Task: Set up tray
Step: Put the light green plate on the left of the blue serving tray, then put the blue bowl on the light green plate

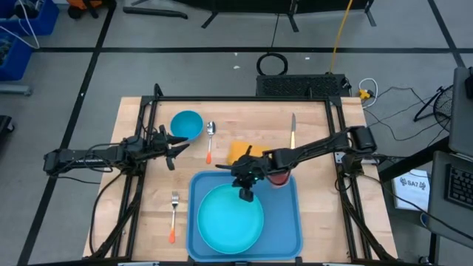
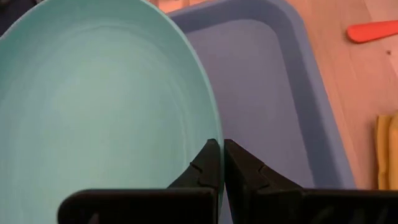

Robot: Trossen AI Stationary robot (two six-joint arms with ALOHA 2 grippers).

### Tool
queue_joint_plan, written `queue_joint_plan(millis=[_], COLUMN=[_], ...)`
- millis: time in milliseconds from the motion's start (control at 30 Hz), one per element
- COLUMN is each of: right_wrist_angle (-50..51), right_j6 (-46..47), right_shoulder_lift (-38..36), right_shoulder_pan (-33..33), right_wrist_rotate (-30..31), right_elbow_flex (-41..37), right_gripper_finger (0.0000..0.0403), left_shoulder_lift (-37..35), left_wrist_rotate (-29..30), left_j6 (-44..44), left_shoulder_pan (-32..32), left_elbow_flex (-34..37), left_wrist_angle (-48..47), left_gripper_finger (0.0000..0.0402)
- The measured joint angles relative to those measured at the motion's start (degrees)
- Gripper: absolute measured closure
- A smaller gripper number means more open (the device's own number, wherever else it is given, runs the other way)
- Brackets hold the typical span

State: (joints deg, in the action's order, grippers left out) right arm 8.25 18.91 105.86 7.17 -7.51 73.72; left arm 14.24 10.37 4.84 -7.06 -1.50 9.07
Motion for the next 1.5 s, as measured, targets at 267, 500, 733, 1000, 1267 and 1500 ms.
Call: queue_joint_plan(millis=[267,500,733,1000,1267,1500], right_wrist_angle=[-0.18,2.36,-0.35,-0.87,-3.37,-4.09], right_j6=[-1.24,-1.75,-1.88,-2.04,-2.02,-2.02], right_shoulder_lift=[3.69,4.56,7.51,8.24,8.23,8.18], right_shoulder_pan=[-0.37,-1.56,-2.75,-2.97,-2.97,-2.97], right_wrist_rotate=[-0.02,0.04,-1.22,-2.89,-3.09,-3.08], right_elbow_flex=[3.45,3.74,3.77,3.75,3.73,3.73], right_gripper_finger=[0.0403,0.0403,0.0403,0.0403,0.0358,0.031], left_shoulder_lift=[0.0,0.0,0.0,0.0,0.0,0.0], left_wrist_rotate=[-0.02,-0.33,-0.35,-0.42,-0.4,-0.4], left_j6=[-0.19,-0.11,-0.11,-0.11,-0.1,-0.09], left_shoulder_pan=[-0.01,0.01,0.01,0.01,0.0,0.01], left_elbow_flex=[0.0,0.0,0.0,0.0,0.0,0.0], left_wrist_angle=[0.12,0.04,0.0,-0.03,-0.08,-0.09], left_gripper_finger=[0.0275,0.0275,0.0275,0.0275,0.0275,0.0275])
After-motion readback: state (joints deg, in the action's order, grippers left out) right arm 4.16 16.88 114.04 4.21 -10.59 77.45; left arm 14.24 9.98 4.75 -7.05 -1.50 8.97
